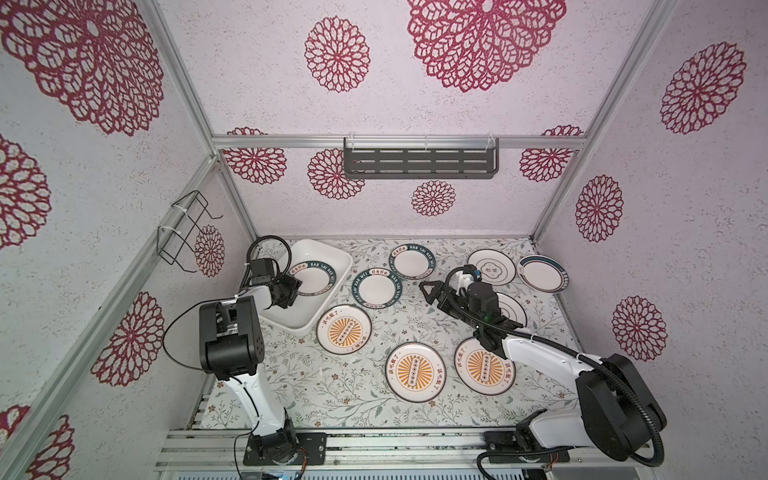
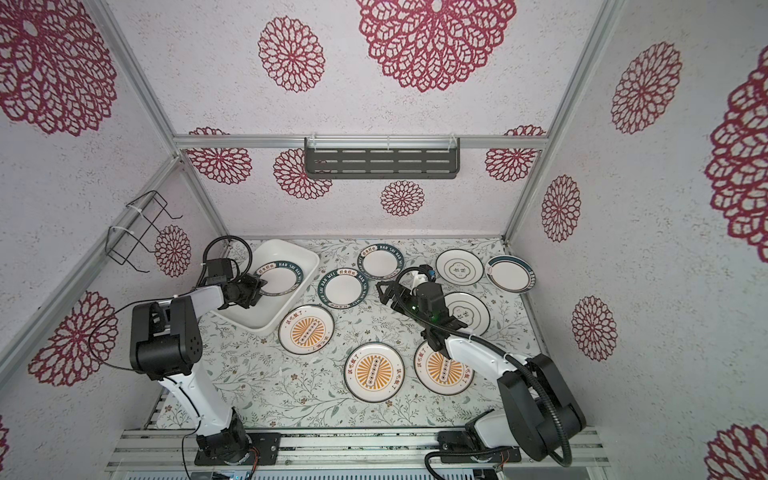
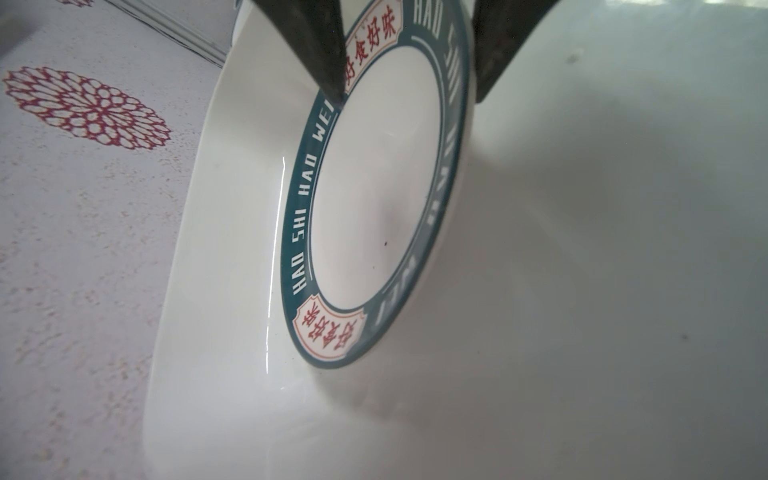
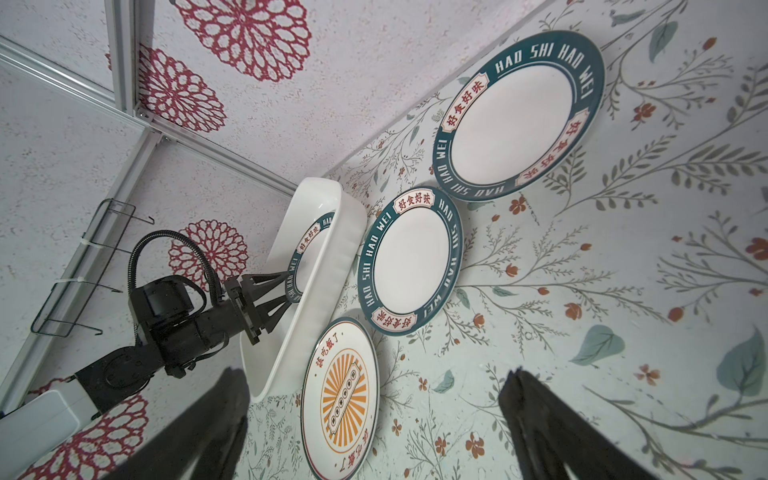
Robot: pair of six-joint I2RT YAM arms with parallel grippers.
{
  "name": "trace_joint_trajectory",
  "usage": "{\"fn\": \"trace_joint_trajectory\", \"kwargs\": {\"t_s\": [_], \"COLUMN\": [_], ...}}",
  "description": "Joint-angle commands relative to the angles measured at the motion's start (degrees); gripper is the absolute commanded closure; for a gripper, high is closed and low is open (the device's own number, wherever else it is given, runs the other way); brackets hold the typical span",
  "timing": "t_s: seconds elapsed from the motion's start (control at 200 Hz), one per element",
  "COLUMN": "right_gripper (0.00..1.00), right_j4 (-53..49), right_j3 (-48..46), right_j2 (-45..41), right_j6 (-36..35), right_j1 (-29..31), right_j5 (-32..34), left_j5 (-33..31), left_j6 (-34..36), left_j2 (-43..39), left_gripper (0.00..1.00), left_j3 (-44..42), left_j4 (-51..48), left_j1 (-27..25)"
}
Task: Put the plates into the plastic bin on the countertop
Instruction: 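Open the left gripper to release the plate in the bin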
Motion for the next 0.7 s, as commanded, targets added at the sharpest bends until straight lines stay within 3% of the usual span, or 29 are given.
{"fn": "trace_joint_trajectory", "kwargs": {"t_s": [0.0,0.255,0.5,0.696], "right_gripper": [0.01,0.01,0.01,0.01], "right_j4": [-0.2,-4.12,-15.41,-25.14], "right_j3": [-0.65,-0.51,1.51,1.68], "right_j2": [-2.66,-3.38,-6.31,-10.12], "right_j6": [-1.24,-1.19,-2.94,-1.57], "right_j1": [-0.08,-0.12,-0.47,-2.43], "right_j5": [2.21,5.55,13.03,19.49], "left_j5": [-1.58,-7.64,-16.93,-18.36], "left_j6": [1.18,4.03,11.88,20.63], "left_j2": [-0.73,-4.49,-16.2,-25.34], "left_gripper": [0.37,0.17,0.0,0.03], "left_j3": [0.55,0.62,-1.83,-4.2], "left_j4": [-0.72,-5.57,-6.59,-3.12], "left_j1": [-0.75,-2.34,-6.92,-13.72]}}
